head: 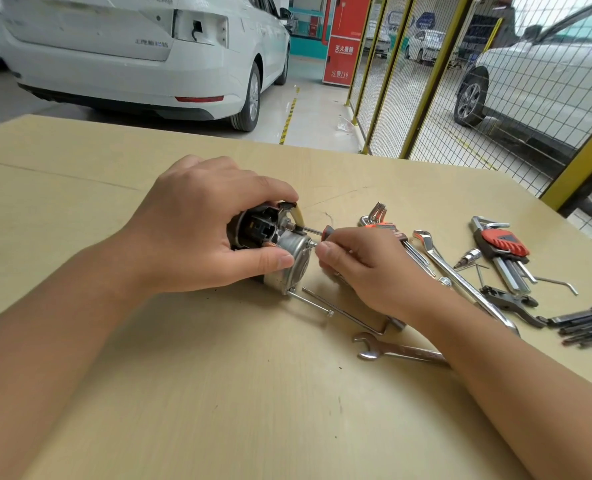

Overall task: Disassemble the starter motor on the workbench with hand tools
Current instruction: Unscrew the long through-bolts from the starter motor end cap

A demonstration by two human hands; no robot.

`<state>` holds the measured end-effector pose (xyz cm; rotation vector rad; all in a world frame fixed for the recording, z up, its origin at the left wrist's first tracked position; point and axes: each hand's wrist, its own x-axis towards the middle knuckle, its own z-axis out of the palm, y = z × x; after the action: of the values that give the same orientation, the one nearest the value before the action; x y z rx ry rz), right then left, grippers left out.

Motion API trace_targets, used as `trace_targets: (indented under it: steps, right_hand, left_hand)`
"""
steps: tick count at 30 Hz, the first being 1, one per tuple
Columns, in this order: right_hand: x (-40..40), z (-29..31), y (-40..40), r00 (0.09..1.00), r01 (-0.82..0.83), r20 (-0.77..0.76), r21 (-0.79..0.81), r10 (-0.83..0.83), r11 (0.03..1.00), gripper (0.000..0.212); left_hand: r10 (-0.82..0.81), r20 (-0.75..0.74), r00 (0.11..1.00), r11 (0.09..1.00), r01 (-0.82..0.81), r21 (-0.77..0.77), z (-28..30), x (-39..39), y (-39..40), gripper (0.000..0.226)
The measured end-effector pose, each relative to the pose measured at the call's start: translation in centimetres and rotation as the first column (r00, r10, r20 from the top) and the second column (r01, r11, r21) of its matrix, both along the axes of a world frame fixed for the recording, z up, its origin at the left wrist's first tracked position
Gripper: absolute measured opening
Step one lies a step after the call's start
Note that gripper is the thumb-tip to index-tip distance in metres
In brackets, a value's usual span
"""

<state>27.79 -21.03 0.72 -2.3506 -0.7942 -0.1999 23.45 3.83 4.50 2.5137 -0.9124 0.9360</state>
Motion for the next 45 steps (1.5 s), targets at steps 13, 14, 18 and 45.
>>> trace_targets:
  steps: [13, 14, 18, 45]
  right_hand:
    - [-0.25, 0.31, 0.07, 0.999, 0.032, 0.025, 0.08, -0.034, 0.996, 0.027]
    - [-0.3, 0.36, 0.12, 0.997, 0.05, 0.049, 0.098, -0.055, 0.994, 0.023]
    - [-0.46, 0.6, -0.09, 0.998, 0.037, 0.044, 0.197, -0.047, 0.98, 0.019]
    - [0.07, 0.04, -0.2, 1.0, -0.005, -0.016, 0.059, 0.006, 0.998, 0.036]
  left_hand:
    - [-0.002, -0.005, 1.0, 1.0, 0.002, 0.001, 0.07, -0.05, -0.02, 0.057]
    - [-0.002, -0.005, 1.0, 1.0, 0.002, -0.001, 0.04, -0.05, -0.02, 0.057]
    - [0.0, -0.012, 1.0, 1.0, 0.0, -0.008, 0.02, -0.05, -0.02, 0.057]
    - [0.001, -0.003, 1.0, 1.0, -0.001, -0.001, -0.04, -0.06, 0.06, 0.057]
